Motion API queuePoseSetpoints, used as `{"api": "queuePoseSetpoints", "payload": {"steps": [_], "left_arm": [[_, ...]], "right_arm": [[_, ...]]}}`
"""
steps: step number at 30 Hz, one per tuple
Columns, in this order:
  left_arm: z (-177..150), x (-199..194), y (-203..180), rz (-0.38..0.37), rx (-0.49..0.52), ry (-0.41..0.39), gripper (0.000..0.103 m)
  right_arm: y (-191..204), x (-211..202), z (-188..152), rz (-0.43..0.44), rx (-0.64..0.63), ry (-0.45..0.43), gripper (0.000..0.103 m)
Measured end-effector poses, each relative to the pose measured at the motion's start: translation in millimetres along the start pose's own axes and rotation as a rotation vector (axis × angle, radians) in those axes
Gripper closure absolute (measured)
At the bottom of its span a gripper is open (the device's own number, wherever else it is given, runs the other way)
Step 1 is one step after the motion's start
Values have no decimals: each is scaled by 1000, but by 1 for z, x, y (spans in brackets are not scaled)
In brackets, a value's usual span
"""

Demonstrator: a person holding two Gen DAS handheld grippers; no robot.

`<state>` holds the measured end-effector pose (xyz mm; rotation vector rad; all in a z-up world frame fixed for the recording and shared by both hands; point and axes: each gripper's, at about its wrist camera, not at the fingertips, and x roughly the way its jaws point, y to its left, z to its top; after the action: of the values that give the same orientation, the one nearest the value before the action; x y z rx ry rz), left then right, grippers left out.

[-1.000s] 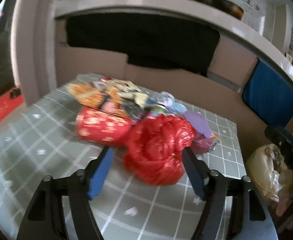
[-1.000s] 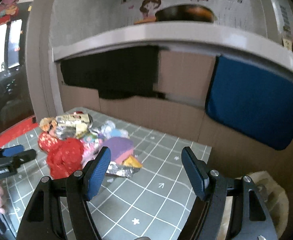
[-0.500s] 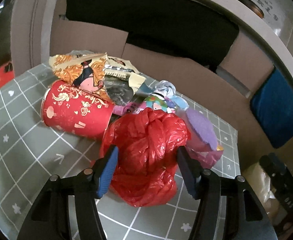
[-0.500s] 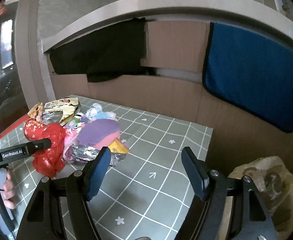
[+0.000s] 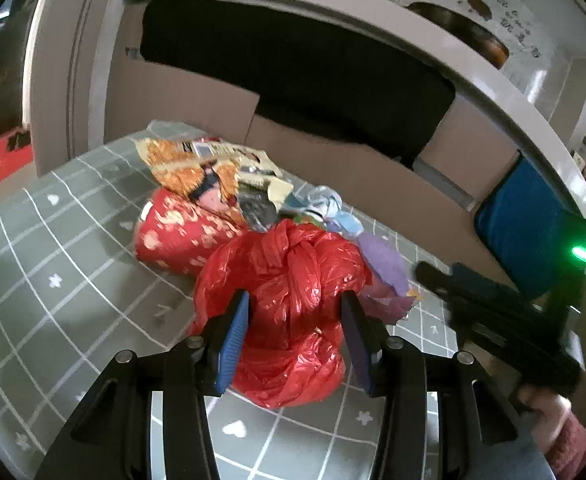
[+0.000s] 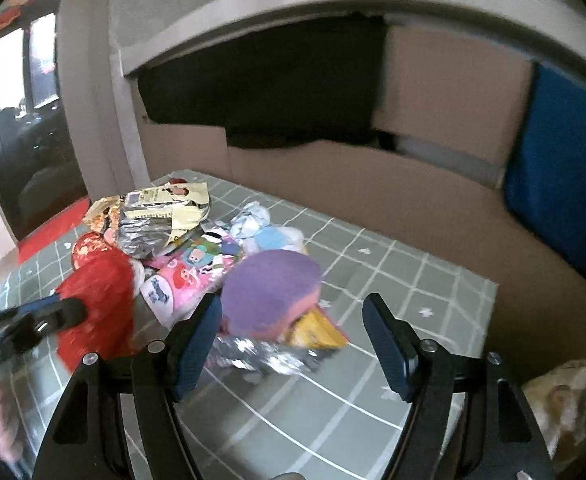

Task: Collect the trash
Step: 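Grasp the red plastic bag with the left tool while the right tool grasps the purple sponge, then carry the red bag and purple sponge into the bin and open both tools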

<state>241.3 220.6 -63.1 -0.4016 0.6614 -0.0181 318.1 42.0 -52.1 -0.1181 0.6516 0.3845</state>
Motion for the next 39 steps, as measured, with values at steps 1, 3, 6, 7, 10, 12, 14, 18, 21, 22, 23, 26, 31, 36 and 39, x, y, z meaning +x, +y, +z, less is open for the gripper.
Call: {"api": "queuePoseSetpoints", "payload": {"steps": [1, 3, 6, 7, 10, 12, 14, 18, 21, 22, 23, 26, 31, 36, 39], "left_arm": [[0, -3, 2, 5, 2, -12, 56], [-1, -9, 8, 18, -3, -36, 56], [-3, -9, 14, 26, -13, -49, 56], [-4, -8, 15, 25, -9, -48, 56], [-7, 0, 18, 19, -5, -29, 56], [-7, 3, 20, 22, -17, -19, 56], [-5, 3, 20, 16, -13, -9, 56], [1, -4, 12, 4, -10, -21, 60], [7, -21, -6, 6, 36, -77, 62], [8, -27, -12, 7, 51, -96, 62], [9, -33, -19, 8, 67, -114, 62], [14, -50, -43, 7, 118, -154, 62], [16, -66, -82, -4, 184, -187, 62], [8, -69, -130, -76, 245, -181, 62], [0, -67, -162, -136, 272, -171, 62]], "right_arm": [[3, 8, 2, 1, 3, 12, 32], [10, 26, 6, -3, 4, 40, 32], [13, 48, 6, -27, 16, 87, 33], [13, 54, 5, -23, 26, 101, 33], [10, 69, 1, 3, 50, 159, 37], [7, 69, -1, 33, 61, 176, 46], [2, 53, -1, 100, 84, 128, 49], [3, 6, 4, 92, 43, 30, 49], [-1, -27, 6, 98, 31, -14, 49], [-3, -35, 6, 96, 29, -26, 49], [-5, -45, 6, 91, 26, -40, 49], [-11, -78, 5, 53, 5, -93, 49], [-29, -128, -2, 13, 3, -171, 49], [-65, -174, -14, -42, 45, -238, 49], [-87, -194, -24, -84, 66, -261, 48]]}}
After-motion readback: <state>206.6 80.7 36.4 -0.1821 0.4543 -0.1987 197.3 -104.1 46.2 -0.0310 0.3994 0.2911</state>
